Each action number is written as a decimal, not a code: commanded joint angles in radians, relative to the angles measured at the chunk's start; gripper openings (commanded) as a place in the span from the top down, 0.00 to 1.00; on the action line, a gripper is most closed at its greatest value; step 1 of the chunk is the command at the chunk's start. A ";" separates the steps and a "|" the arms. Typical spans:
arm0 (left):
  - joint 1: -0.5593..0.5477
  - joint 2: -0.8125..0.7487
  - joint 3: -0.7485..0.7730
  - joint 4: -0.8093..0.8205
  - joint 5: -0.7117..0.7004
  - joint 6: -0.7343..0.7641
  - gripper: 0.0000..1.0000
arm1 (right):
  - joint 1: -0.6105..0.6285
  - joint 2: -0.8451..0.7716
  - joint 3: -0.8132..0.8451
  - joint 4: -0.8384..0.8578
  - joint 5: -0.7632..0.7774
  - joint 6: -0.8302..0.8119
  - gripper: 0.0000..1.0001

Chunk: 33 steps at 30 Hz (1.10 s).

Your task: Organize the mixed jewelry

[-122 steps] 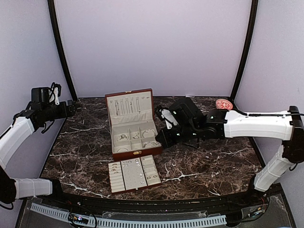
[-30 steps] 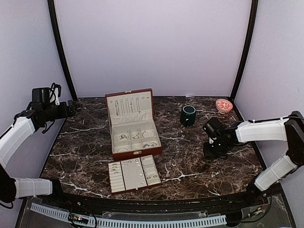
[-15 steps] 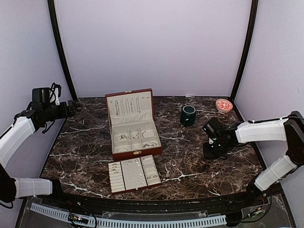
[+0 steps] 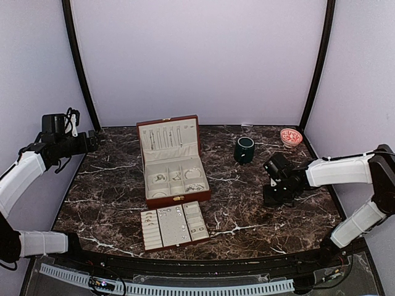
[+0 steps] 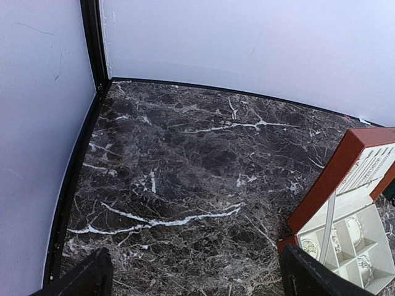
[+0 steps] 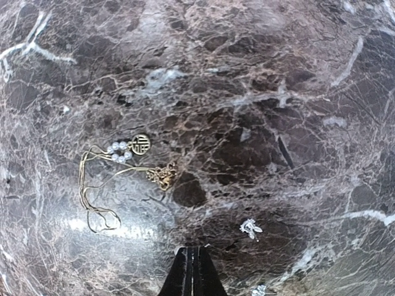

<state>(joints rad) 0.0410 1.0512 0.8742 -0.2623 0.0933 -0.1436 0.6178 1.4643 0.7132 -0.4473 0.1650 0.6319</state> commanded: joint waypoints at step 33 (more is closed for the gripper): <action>-0.090 -0.030 -0.061 0.047 0.115 -0.062 0.07 | 0.170 -0.049 0.028 0.441 -0.653 0.530 1.00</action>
<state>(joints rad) 0.0010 1.0611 0.8272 -0.2333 0.1978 -0.1989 0.7246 1.3678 0.7246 -0.1238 -0.4477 1.0523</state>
